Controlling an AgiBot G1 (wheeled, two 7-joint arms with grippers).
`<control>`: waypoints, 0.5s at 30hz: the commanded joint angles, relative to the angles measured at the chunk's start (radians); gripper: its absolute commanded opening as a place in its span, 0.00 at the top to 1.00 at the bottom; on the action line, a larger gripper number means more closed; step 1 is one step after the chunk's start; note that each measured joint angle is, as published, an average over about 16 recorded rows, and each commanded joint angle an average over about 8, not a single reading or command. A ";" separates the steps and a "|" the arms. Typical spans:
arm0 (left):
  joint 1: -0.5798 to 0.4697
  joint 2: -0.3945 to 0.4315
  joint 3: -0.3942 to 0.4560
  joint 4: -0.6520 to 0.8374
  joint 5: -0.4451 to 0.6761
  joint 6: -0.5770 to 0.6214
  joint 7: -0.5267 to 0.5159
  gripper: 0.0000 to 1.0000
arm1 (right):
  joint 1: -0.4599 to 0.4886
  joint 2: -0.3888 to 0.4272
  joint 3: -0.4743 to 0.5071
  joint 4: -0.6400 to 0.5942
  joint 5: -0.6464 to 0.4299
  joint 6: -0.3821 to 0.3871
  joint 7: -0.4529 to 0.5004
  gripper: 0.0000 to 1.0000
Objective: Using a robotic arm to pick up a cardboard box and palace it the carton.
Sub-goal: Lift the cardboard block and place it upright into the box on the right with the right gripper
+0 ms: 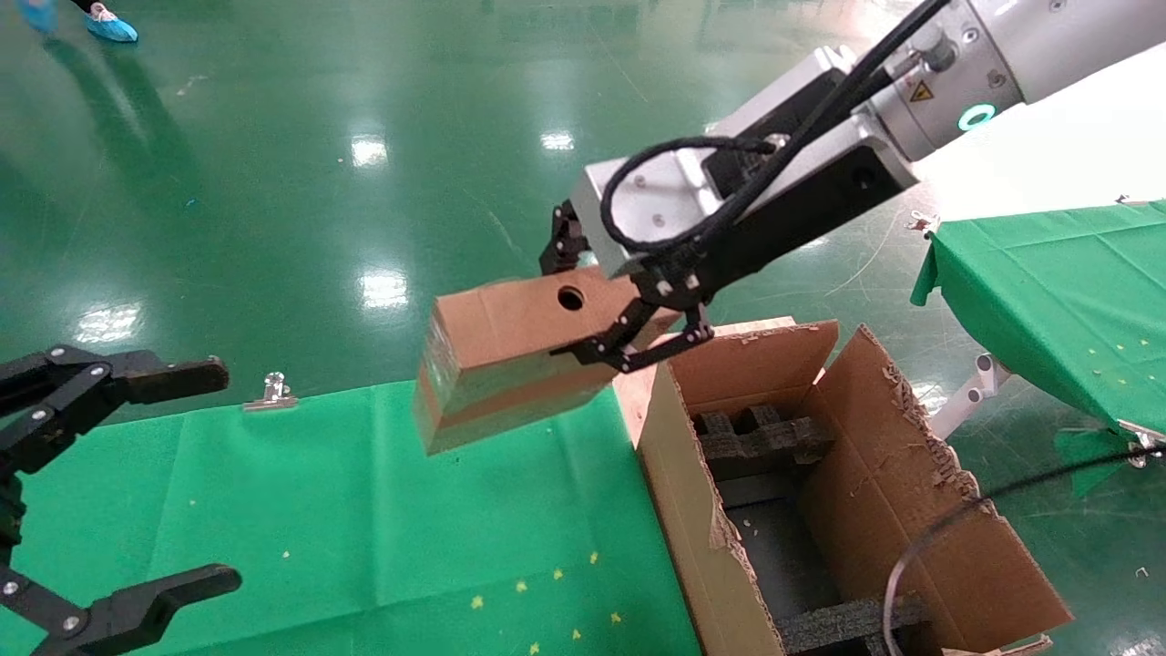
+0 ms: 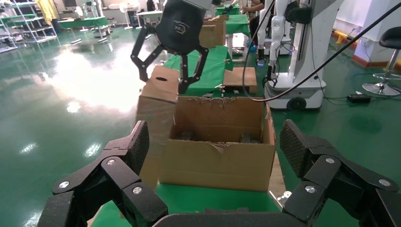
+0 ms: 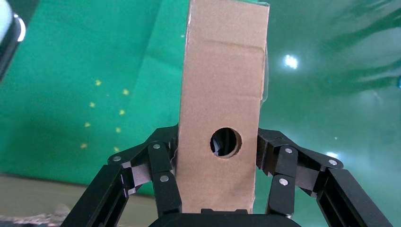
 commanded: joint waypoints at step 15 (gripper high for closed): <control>0.000 0.000 0.001 0.000 -0.001 0.000 0.001 0.00 | 0.220 0.202 -0.271 -0.040 0.033 -0.004 -0.035 1.00</control>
